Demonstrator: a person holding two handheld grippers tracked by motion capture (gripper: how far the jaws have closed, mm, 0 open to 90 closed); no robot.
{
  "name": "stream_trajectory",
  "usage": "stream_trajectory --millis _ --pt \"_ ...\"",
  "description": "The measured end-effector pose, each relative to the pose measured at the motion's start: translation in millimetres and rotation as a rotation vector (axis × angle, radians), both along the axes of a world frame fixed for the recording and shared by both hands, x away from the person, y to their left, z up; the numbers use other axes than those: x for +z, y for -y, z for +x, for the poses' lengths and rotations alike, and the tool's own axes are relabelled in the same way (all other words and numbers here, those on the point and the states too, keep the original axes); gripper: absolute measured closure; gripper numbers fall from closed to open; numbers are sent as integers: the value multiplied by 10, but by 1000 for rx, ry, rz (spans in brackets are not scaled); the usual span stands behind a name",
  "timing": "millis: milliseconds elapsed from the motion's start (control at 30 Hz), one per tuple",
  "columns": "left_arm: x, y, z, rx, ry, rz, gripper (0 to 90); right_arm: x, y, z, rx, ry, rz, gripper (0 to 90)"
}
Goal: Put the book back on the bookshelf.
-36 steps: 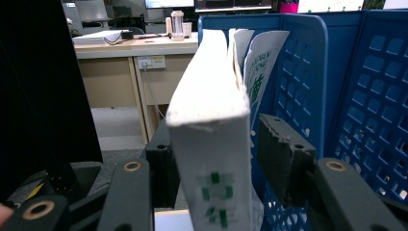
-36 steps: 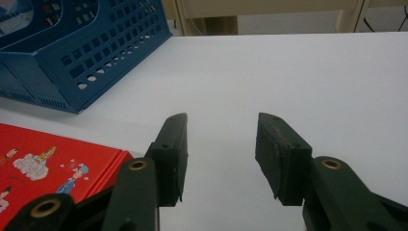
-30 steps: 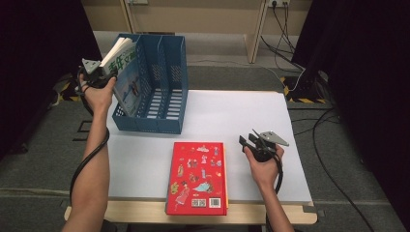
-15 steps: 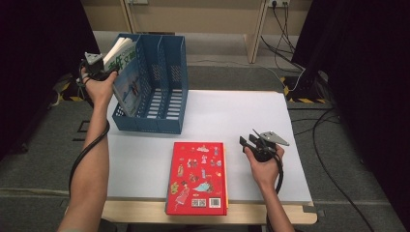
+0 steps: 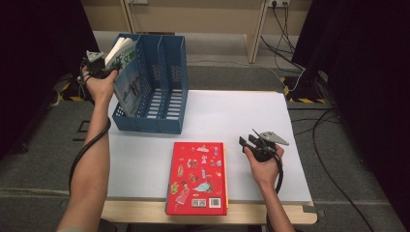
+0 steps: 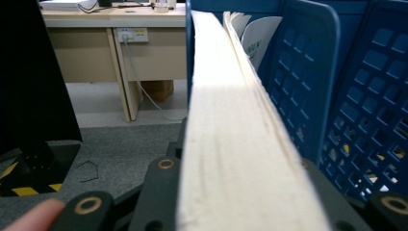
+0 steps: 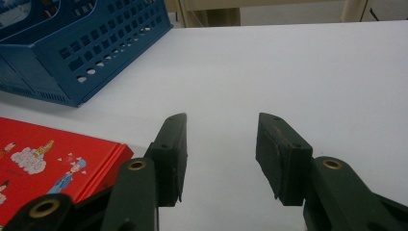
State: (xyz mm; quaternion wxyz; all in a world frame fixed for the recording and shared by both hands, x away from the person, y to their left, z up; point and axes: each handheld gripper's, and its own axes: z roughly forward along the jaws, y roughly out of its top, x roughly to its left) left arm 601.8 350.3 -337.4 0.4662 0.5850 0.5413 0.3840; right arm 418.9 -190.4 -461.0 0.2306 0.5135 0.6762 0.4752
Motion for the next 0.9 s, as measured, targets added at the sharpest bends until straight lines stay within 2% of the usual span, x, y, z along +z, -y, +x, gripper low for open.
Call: stream_trajectory --millis 133,233,267,333,367,467,567,667,767,900 --pt "-13 20 -9 -9 19 7 732 9 1 -2 -4 2 1 551" --pt "-28 66 -1 -29 62 50 733 5 -5 4 -3 -1 4 551" --pt "-28 66 -1 -29 62 50 733 5 -5 4 -3 -1 4 551" --pt "-39 93 9 -32 88 72 734 8 -13 3 -2 1 3 552" --pt "-39 93 9 -32 88 72 733 9 -12 3 -3 2 3 553" --pt "-62 80 3 -18 134 48 733 3 -3 7 -5 2 3 553" --pt "-73 71 5 -17 150 42 733 -13 9 14 -4 1 -2 554" --pt "-114 55 21 -8 149 44 732 -16 4 15 -1 -2 -2 554" --pt "-159 29 17 1 161 25 731 -13 -3 15 -2 0 -1 554" --pt "-171 10 20 12 169 32 727 -25 3 16 0 -5 -5 554"
